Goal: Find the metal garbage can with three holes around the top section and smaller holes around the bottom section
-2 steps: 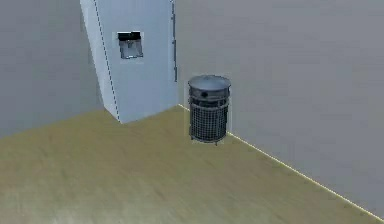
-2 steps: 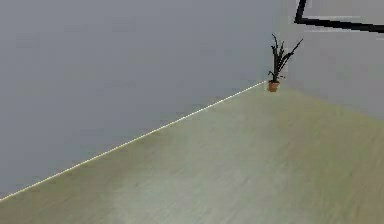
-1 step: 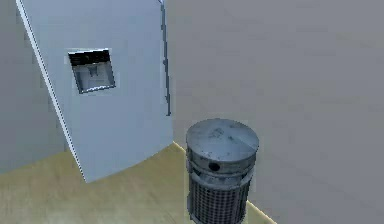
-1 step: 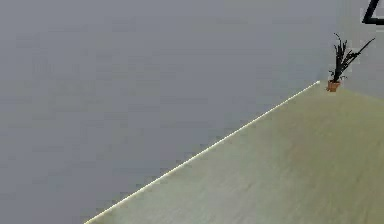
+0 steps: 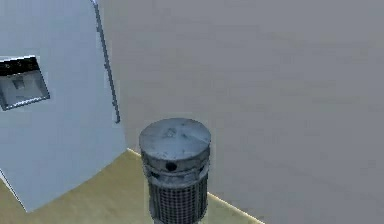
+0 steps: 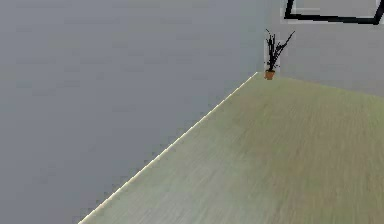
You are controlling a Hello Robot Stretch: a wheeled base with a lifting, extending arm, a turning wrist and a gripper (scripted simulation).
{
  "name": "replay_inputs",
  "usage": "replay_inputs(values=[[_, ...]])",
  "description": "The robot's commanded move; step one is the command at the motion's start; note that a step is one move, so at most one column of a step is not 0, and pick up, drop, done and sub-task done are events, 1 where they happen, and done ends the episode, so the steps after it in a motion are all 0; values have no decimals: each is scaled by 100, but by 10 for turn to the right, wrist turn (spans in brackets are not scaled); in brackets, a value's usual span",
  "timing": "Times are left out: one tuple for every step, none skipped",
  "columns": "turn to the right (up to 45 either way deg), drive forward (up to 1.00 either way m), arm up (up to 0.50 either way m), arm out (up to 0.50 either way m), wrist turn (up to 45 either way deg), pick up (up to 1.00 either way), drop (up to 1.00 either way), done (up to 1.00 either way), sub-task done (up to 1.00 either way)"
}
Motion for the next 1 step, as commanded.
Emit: replay_inputs(values=[[0, 5, 0, 0, 0, 0, 0, 0, 0]])
